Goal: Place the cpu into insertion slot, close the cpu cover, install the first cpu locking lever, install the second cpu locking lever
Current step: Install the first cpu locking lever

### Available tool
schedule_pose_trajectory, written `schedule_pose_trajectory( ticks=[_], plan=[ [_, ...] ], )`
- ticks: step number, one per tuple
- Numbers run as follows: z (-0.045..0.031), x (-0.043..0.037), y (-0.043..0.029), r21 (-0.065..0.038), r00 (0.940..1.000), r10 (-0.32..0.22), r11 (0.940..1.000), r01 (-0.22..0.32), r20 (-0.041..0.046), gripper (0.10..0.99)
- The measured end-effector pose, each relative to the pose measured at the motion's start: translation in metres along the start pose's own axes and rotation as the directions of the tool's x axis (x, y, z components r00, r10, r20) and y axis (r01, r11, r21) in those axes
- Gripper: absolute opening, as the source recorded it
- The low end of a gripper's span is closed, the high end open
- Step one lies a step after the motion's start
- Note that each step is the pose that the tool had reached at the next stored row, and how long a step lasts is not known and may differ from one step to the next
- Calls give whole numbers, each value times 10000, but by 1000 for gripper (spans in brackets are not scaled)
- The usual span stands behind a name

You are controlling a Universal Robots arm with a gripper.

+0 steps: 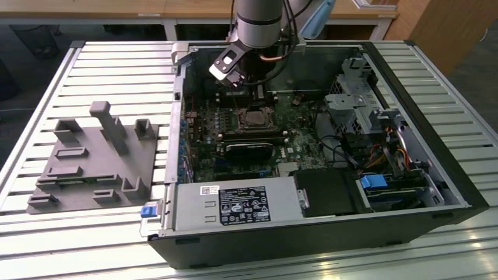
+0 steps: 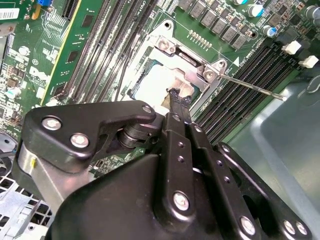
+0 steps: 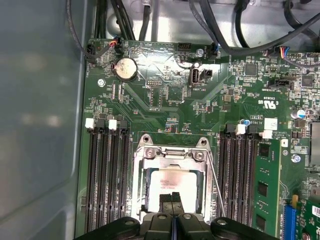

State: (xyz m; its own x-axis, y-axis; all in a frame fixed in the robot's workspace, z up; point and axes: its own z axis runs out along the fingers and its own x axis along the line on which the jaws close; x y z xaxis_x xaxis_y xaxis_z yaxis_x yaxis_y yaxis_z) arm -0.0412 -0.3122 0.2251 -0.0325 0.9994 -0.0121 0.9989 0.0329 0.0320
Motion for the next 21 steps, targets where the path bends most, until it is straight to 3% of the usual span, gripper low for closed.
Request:
schedule_pose_trajectory(
  ticks=[14, 21],
  plan=[
    [-60, -1, 2, 1, 10000, 0, 10000, 0, 1, 106],
    [-183, -2, 6, -1, 10000, 0, 10000, 0, 0, 106]
  ],
)
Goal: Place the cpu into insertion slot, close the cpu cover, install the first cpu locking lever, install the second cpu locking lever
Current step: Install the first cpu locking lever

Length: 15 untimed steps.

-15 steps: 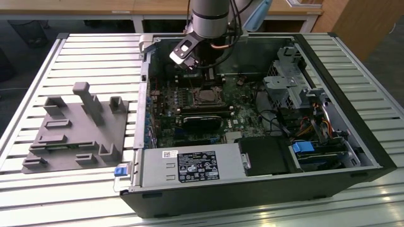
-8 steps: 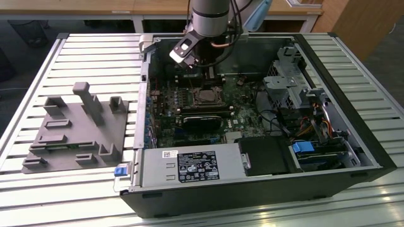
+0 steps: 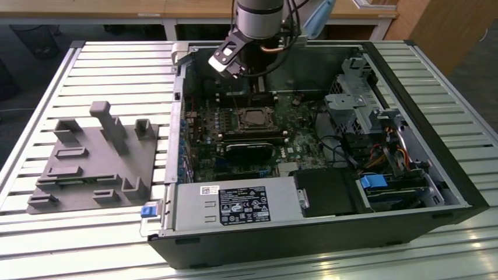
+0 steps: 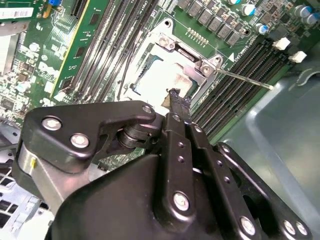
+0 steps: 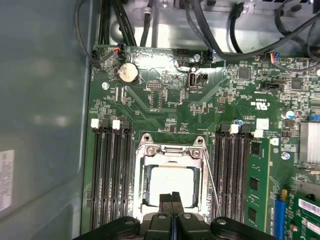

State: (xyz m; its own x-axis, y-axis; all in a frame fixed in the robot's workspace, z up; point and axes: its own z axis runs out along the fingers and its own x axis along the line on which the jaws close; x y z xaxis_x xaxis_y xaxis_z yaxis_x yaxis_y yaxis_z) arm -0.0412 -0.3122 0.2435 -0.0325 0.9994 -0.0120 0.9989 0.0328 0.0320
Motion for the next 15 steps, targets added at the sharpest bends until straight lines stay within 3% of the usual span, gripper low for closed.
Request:
schedule_pose_trajectory(
  ticks=[13, 15],
  plan=[
    [-413, -5, 13, -1, 10000, 0, 10000, 0, 0, 106],
    [-428, -5, 14, -3, 10000, -18, 10000, 18, -1, 106]
  ],
)
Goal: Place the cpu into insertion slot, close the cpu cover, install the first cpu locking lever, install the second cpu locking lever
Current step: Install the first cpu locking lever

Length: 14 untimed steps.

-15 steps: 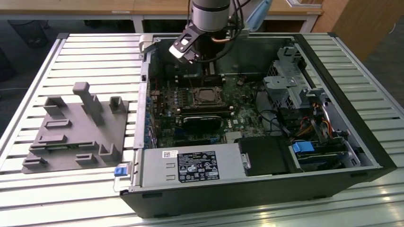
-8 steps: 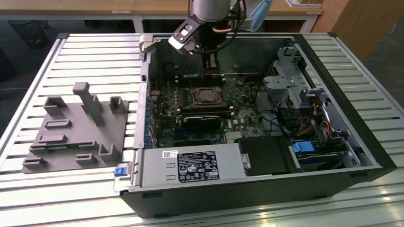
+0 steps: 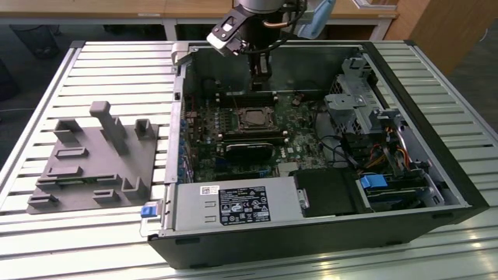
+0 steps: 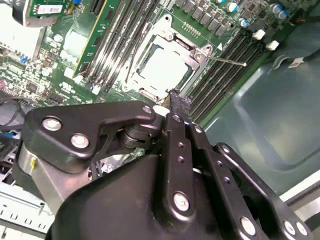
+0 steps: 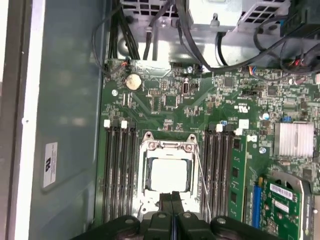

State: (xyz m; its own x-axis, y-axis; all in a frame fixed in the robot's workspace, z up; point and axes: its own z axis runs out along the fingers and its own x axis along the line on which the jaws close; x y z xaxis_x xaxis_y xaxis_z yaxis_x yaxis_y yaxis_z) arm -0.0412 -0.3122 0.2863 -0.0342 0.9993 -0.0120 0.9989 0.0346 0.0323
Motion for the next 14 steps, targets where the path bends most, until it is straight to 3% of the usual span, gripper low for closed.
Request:
schedule_pose_trajectory(
  ticks=[5, 14],
  plan=[
    [4, 0, -1, -10, 9966, -829, 9966, 829, -25, 106],
    [10, 0, -4, -33, 9771, -2125, 9772, 2125, -65, 106]
  ],
)
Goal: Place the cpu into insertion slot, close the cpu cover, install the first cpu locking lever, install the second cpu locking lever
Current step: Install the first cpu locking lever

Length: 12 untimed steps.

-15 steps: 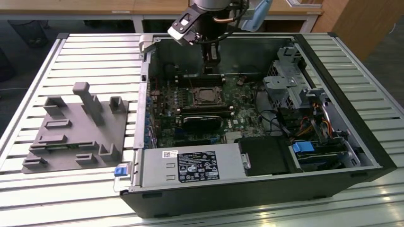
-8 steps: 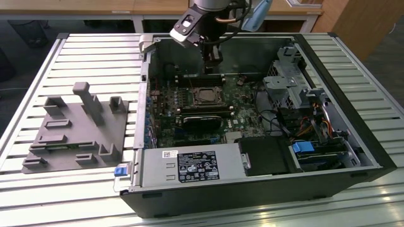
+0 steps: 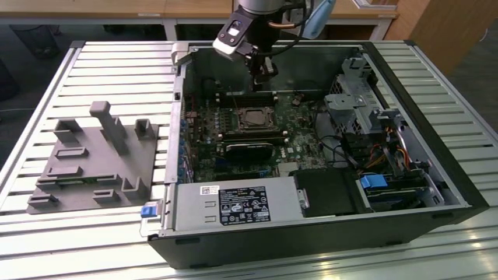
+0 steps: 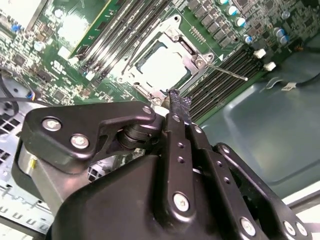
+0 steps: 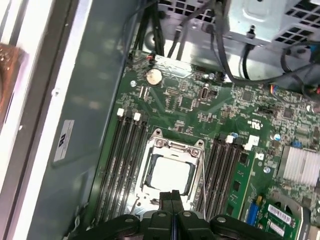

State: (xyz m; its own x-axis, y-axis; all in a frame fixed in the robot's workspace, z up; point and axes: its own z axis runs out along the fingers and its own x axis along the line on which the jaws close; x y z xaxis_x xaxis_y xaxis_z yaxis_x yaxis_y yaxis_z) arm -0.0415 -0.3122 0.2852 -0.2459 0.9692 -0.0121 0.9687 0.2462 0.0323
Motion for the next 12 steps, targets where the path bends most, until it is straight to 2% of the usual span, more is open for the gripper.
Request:
schedule_pose_trajectory(
  ticks=[6, 12],
  plan=[
    [2, 1, -2, -10, 9973, -731, 9973, 731, -24, 106],
    [3, 1, -2, -23, 9878, -1554, 9878, 1554, -49, 106]
  ],
)
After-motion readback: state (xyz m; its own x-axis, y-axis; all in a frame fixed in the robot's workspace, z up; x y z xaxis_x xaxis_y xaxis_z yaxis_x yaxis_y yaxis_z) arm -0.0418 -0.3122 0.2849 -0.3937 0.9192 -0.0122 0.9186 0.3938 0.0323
